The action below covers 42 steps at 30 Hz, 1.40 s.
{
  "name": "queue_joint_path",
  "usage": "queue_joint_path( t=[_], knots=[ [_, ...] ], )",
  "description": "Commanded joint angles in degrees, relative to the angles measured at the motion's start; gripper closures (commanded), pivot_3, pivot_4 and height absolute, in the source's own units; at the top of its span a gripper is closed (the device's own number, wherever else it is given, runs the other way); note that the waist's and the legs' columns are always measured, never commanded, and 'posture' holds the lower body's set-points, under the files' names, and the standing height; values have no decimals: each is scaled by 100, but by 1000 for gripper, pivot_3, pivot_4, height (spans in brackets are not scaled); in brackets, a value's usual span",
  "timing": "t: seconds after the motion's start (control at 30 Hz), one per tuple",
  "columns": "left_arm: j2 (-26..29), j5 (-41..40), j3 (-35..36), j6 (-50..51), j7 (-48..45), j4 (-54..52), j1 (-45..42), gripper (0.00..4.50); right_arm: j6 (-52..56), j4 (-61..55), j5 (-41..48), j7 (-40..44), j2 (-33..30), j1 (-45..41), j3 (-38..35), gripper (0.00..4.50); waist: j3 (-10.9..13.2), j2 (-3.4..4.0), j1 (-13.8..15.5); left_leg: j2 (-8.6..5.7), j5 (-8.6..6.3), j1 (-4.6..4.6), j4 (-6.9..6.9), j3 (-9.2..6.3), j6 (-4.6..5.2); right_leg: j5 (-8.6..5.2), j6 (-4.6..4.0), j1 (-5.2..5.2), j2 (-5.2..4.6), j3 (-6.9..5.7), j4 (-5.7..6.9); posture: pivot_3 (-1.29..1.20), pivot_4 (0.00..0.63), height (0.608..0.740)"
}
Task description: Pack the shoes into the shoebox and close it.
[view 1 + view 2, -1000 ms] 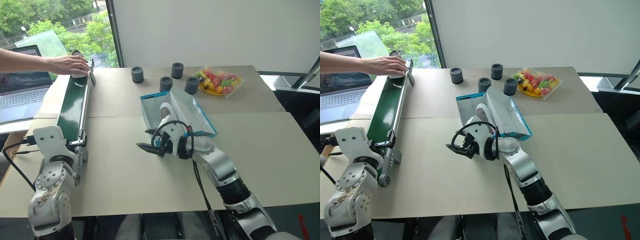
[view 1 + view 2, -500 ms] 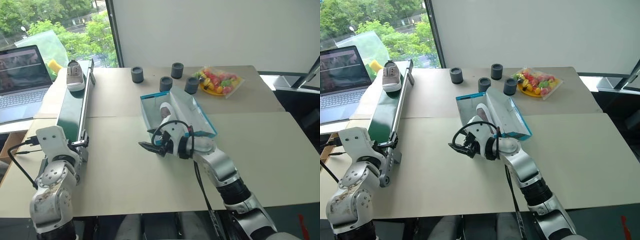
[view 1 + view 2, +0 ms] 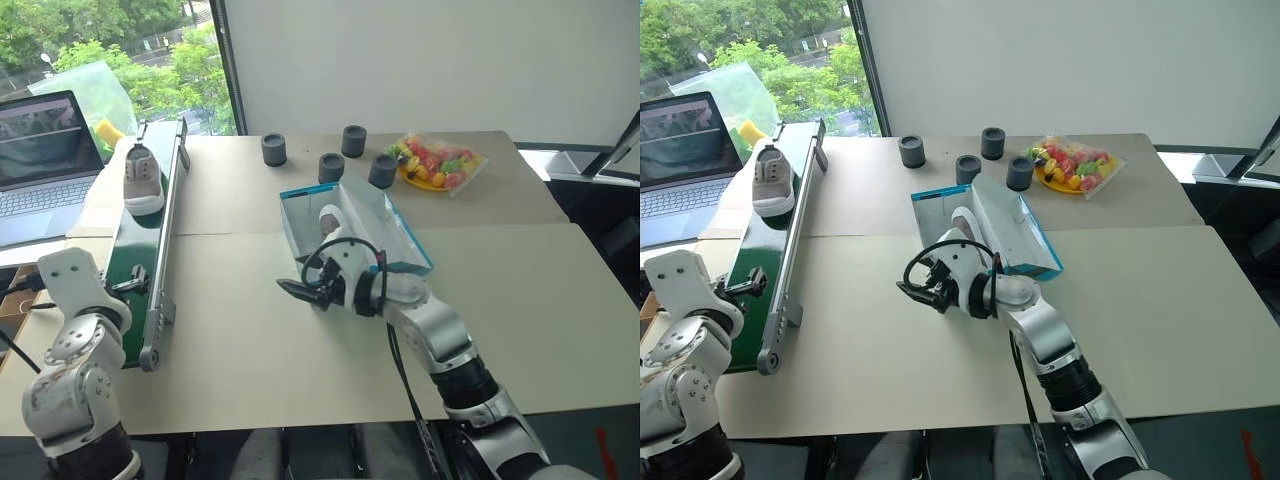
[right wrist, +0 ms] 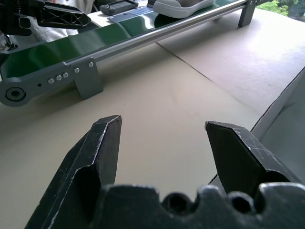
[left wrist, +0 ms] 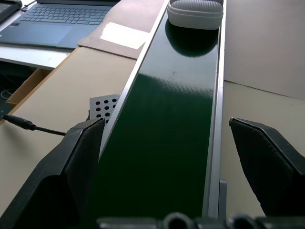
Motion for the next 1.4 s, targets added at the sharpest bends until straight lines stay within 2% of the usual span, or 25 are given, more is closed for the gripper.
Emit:
queue_joint_path(
  t=[0.03, 0.7, 1.13, 1.17, 1.27, 1.4],
  knots=[
    [18, -18, 28, 13, -42, -74, 26, 0, 22, -304, 46, 48, -24, 24, -16, 1082, 0, 0, 3, 0, 0, -2, 0, -1, 0, 0, 0, -1, 0, 0, 0, 0, 150, 740],
    [-96, -6, 29, 119, -35, -8, 69, 0, 153, -360, 128, 1, 29, -56, -157, 1082, 0, -1, 5, 1, 0, 0, -1, 0, -1, 0, -1, -1, 0, 1, 0, 0, 150, 740],
    [-405, -228, 414, 688, 134, 3, -296, 0, 292, -452, 225, -59, 116, -220, -360, 1082, 0, -1, 11, 0, 0, 0, 0, -1, -1, 0, 0, 0, 0, 0, 1, 0, 150, 740],
    [-399, -234, 426, 679, 127, 10, -309, 522, 296, -450, 232, -65, 117, -234, -371, 1060, 0, -1, 11, 0, 0, -1, 0, -2, -1, 0, 0, -1, 0, -1, 1, 0, 150, 740],
    [-349, -225, 405, 704, 106, 32, -327, 1222, 310, -444, 269, -93, 121, -277, -413, 1060, 0, -1, 10, 0, 0, -2, 0, -1, -1, 0, 0, -1, 0, -1, 0, 0, 150, 740],
    [-344, -209, 381, 708, 116, 46, -339, 1336, 308, -437, 283, -113, 119, -292, -428, 1060, 0, -1, 22, 0, 0, 0, 0, -2, -1, 1, -1, 0, 0, -1, 2, 0, 150, 740]
  ],
)
